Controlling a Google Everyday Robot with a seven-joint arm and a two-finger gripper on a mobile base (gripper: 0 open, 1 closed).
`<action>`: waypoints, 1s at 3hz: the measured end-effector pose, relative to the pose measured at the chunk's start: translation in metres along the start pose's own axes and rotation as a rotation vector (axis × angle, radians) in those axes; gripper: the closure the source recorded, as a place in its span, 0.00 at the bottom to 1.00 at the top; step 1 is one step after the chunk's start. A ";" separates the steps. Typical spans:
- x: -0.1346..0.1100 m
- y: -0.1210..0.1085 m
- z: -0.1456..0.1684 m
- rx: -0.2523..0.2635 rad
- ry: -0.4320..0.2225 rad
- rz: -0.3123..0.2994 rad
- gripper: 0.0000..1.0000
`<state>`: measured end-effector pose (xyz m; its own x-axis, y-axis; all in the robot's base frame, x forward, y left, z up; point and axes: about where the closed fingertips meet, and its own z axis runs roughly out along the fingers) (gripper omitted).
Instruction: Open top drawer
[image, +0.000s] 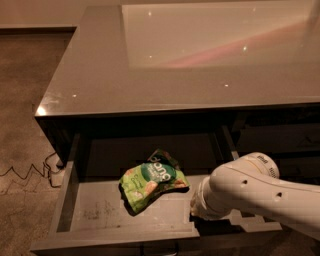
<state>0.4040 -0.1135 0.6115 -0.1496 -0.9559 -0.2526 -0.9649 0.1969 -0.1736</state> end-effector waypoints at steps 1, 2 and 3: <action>0.000 0.000 0.000 0.000 0.000 0.000 1.00; 0.010 0.019 -0.009 0.017 0.013 0.004 1.00; 0.009 0.017 -0.008 0.017 0.013 0.004 1.00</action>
Offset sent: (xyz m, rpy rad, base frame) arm -0.0701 -0.0253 0.0059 -0.0423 -0.0370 -0.0341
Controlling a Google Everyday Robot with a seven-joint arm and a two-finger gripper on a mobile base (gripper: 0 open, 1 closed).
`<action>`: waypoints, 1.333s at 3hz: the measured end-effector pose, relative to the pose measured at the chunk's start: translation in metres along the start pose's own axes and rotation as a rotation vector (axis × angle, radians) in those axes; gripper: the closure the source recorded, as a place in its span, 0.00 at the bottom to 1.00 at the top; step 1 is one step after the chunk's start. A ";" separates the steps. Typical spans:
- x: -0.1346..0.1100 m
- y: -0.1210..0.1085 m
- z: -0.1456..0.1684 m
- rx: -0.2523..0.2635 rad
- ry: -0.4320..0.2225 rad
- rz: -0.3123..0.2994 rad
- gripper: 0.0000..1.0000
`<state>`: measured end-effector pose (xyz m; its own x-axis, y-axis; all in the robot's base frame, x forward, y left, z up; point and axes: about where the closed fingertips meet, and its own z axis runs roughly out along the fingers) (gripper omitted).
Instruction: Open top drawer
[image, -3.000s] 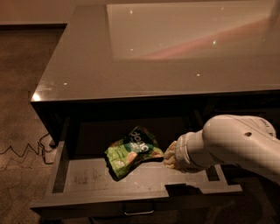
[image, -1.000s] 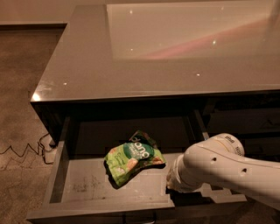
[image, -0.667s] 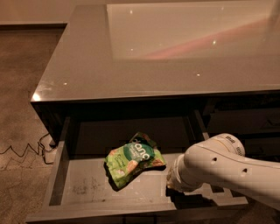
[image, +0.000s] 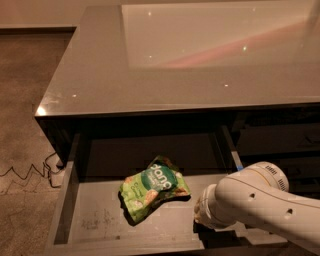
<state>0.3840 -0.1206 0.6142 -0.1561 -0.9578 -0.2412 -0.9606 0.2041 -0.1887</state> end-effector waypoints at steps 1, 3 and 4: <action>0.000 0.000 0.000 0.000 0.000 0.000 0.82; 0.000 0.000 0.000 0.000 0.000 0.000 0.35; 0.000 0.000 0.000 0.000 0.000 0.000 0.12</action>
Offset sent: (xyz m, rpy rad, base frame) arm 0.0000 0.0000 0.0000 0.0000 0.0000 0.0000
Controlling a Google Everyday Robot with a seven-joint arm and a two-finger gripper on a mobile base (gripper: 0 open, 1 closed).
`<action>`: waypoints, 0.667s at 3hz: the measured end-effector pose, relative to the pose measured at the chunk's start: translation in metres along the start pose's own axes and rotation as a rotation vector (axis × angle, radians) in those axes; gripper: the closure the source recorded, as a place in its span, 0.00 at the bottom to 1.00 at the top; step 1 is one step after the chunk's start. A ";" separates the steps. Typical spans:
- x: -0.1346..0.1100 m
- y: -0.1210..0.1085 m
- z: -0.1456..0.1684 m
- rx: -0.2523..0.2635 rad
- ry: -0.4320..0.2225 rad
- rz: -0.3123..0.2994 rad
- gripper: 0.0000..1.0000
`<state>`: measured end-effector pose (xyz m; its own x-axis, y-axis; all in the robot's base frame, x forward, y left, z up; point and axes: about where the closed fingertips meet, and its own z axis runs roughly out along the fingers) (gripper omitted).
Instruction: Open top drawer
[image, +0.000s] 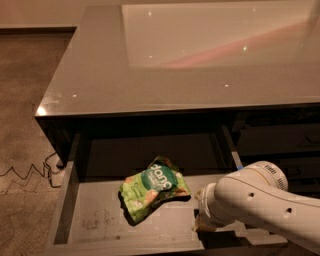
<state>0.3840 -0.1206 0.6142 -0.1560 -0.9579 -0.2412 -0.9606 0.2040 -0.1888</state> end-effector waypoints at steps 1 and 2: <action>0.000 0.000 0.000 0.000 0.000 0.000 0.00; 0.000 0.000 0.000 0.000 0.000 0.000 0.00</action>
Offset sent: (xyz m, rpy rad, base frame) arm 0.0000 0.0000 0.0000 0.0000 0.0000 0.0000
